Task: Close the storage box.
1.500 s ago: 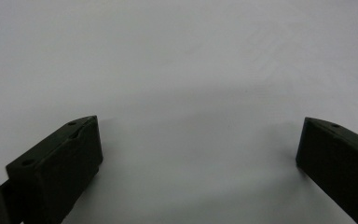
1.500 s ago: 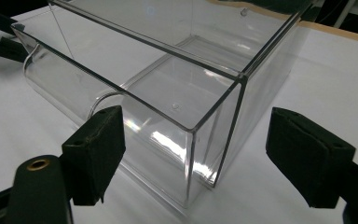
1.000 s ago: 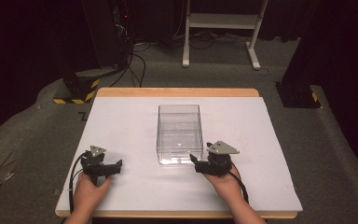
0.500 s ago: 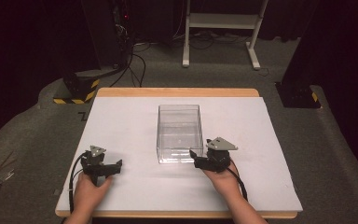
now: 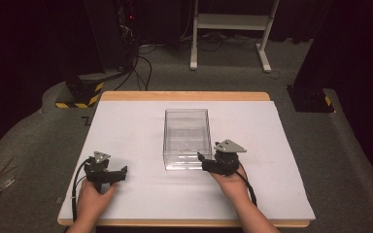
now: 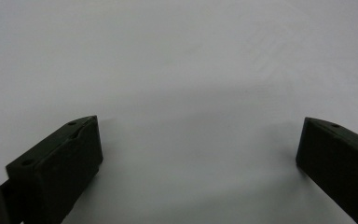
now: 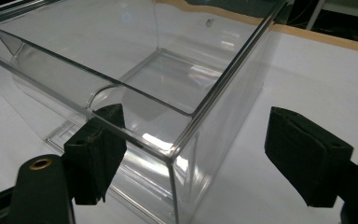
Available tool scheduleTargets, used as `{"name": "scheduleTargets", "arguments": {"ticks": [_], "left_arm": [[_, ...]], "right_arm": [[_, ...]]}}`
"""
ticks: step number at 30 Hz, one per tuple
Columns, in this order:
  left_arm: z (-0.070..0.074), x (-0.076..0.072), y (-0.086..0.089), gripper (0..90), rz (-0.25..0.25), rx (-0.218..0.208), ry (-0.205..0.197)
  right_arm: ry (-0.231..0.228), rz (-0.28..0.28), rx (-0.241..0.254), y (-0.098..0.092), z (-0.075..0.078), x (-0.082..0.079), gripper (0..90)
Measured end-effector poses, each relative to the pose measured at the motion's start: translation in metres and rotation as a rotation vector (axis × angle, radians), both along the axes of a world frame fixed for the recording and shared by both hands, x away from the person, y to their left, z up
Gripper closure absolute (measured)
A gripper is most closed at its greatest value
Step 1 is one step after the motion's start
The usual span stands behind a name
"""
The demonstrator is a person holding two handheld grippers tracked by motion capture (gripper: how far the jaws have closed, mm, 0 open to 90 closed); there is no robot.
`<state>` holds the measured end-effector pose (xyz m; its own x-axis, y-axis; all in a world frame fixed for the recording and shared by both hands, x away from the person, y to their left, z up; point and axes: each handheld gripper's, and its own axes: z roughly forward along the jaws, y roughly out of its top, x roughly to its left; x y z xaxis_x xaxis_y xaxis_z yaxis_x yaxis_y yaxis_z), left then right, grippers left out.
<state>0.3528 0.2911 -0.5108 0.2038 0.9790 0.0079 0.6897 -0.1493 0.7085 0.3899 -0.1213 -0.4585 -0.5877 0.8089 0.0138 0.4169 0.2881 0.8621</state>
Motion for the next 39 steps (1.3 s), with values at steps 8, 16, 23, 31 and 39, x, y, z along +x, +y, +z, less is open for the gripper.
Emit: {"name": "scheduleTargets", "arguments": {"ticks": [8,16,23,31,39], "left_arm": [[0.000,0.000,0.000,0.5,0.000,-0.001,-0.001],[0.000,0.000,0.000,0.5,0.000,-0.001,-0.001],[0.000,0.000,0.000,0.5,0.000,-0.001,-0.001],[0.000,0.000,0.000,0.5,0.000,-0.001,-0.001],[0.000,0.000,0.000,0.5,-0.001,-0.001,0.001]], "right_arm": [[0.018,0.001,0.012,-0.001,-0.001,0.003,23.1],[0.024,0.004,0.007,-0.004,0.001,-0.001,24.0],[0.024,0.021,0.015,-0.010,0.001,-0.012,24.3],[0.014,0.019,0.026,-0.023,0.003,-0.025,24.6],[0.017,-0.009,0.021,-0.039,0.001,-0.031,25.2]]}}
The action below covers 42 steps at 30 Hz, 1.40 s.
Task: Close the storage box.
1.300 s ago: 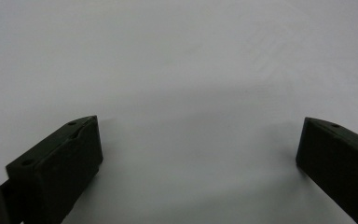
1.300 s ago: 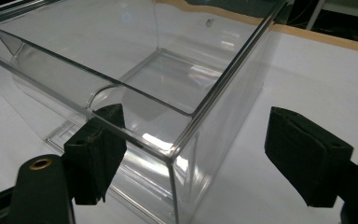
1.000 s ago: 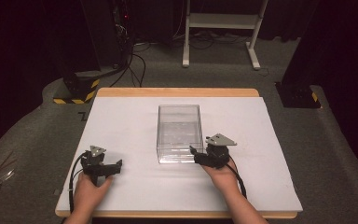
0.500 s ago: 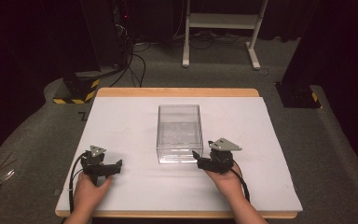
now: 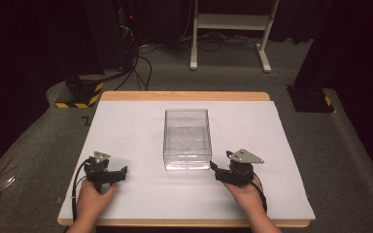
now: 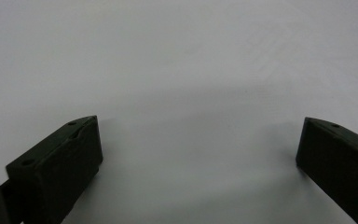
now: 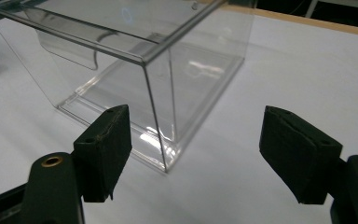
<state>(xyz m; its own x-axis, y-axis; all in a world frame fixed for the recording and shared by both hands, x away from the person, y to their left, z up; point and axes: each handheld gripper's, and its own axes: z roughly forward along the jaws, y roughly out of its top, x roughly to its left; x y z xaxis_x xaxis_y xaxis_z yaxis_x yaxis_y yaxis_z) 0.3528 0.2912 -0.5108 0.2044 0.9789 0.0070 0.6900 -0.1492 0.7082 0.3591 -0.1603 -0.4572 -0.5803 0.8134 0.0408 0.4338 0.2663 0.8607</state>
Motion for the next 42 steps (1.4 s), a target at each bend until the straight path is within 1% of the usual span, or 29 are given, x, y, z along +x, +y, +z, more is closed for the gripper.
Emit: {"name": "scheduleTargets", "arguments": {"ticks": [1,4,6,10,11,12,13,14,16,18,20,22,26,29,31,34,35,37,40,42], "left_arm": [[0.000,0.000,0.000,0.5,0.000,0.000,0.000],[0.000,0.000,0.000,0.5,0.000,0.000,0.000],[0.000,0.000,0.000,0.5,0.000,0.000,0.000],[0.000,0.000,0.000,0.5,0.001,-0.001,0.000],[0.000,0.000,0.000,0.5,0.001,-0.001,0.000],[0.000,0.000,0.000,0.5,0.001,0.000,0.000],[0.000,0.000,0.000,0.5,0.001,0.000,0.000],[0.000,0.000,0.000,0.5,0.001,-0.001,-0.002],[0.000,0.000,0.000,0.5,0.002,-0.001,-0.001],[0.000,0.000,0.000,0.5,0.001,-0.001,-0.002],[0.000,0.000,0.000,0.5,0.001,-0.001,0.000],[0.000,0.000,0.000,0.5,0.001,-0.001,0.000],[0.000,0.000,0.000,0.5,0.000,0.000,0.000],[0.000,0.000,0.000,0.5,0.000,0.000,0.000],[0.000,0.000,0.000,0.5,0.001,-0.001,-0.001],[0.000,0.000,0.000,0.5,0.000,-0.001,-0.001],[0.000,0.000,0.000,0.5,0.000,-0.001,-0.001],[0.000,0.000,0.000,0.5,-0.001,-0.001,-0.001],[0.000,0.000,0.000,0.6,0.000,0.001,-0.002],[0.000,0.000,0.000,0.6,0.001,0.001,-0.002]], "right_arm": [[0.001,-0.012,-0.005,-0.006,-0.001,-0.001,25.4],[0.006,-0.023,-0.008,-0.012,-0.003,-0.002,25.5],[0.011,-0.047,-0.016,-0.022,-0.006,-0.003,25.7],[0.021,-0.075,-0.023,-0.035,-0.010,-0.005,25.9],[0.021,-0.075,-0.023,-0.035,-0.010,-0.005,25.9],[0.027,-0.091,-0.027,-0.042,-0.012,-0.006,26.1],[0.027,-0.091,-0.027,-0.042,-0.012,-0.006,26.1],[0.030,-0.103,-0.034,-0.049,-0.014,-0.007,26.2],[0.030,-0.108,-0.036,-0.051,-0.015,-0.007,26.3],[0.041,-0.126,-0.042,-0.058,-0.018,-0.009,26.4],[0.046,-0.139,-0.056,-0.065,-0.022,-0.010,26.4],[0.051,-0.145,-0.060,-0.068,-0.023,-0.011,26.4],[0.064,-0.174,-0.087,-0.081,-0.029,-0.013,26.5],[0.068,-0.182,-0.097,-0.085,-0.031,-0.014,26.6],[0.072,-0.191,-0.105,-0.091,-0.035,-0.016,26.6],[0.092,-0.202,-0.100,-0.094,-0.040,-0.016,26.6],[0.092,-0.202,-0.100,-0.094,-0.040,-0.016,26.6],[0.086,-0.197,-0.094,-0.095,-0.041,-0.017,27.0],[0.070,-0.190,-0.126,-0.090,-0.043,-0.019,28.5],[0.062,-0.184,-0.139,-0.089,-0.043,-0.020,28.7]]}}
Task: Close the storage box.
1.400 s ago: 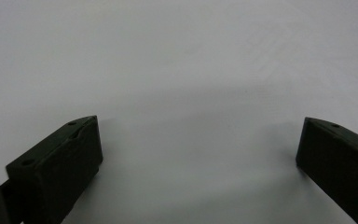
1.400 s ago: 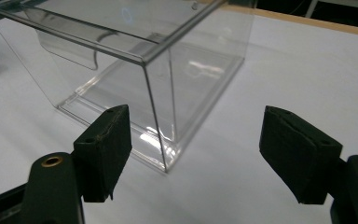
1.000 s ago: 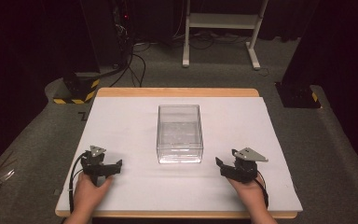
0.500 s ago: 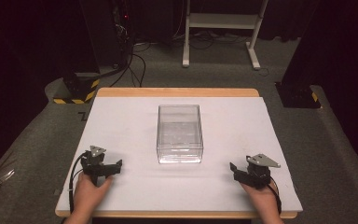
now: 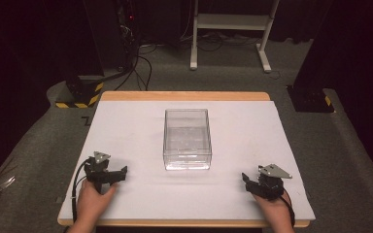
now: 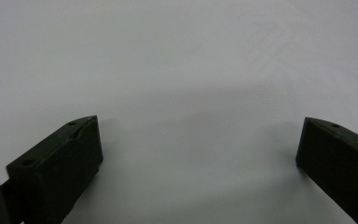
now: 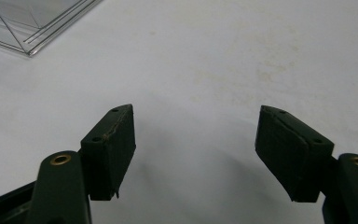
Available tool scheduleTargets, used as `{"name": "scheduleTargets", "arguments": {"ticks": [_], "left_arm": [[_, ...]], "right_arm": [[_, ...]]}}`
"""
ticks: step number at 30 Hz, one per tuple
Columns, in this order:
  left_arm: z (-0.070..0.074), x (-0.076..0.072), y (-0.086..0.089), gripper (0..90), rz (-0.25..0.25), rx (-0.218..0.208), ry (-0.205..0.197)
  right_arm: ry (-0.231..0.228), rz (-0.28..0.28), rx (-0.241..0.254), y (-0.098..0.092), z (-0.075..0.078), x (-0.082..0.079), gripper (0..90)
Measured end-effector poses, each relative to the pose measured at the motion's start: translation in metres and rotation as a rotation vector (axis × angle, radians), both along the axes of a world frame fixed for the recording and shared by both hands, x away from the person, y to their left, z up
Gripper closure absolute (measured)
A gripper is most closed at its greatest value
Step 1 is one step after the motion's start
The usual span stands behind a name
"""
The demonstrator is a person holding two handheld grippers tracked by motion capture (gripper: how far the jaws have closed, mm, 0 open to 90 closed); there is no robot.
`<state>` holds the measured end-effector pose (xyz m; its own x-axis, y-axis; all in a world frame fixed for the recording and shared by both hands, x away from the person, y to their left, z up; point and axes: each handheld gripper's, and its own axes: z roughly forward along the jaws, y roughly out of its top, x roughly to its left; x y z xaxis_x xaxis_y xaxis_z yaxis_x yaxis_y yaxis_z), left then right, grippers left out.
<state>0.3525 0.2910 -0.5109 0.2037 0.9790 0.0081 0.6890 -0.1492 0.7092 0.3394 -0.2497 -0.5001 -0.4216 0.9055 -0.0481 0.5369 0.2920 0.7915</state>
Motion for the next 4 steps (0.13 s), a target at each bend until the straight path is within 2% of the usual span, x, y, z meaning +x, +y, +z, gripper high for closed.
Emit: {"name": "scheduleTargets", "arguments": {"ticks": [4], "left_arm": [[0.0000,0.0000,0.0000,0.6,0.000,0.000,0.000]], "right_arm": [[0.004,-0.006,0.019,-0.0018,0.0001,0.0003,28.7]]}}
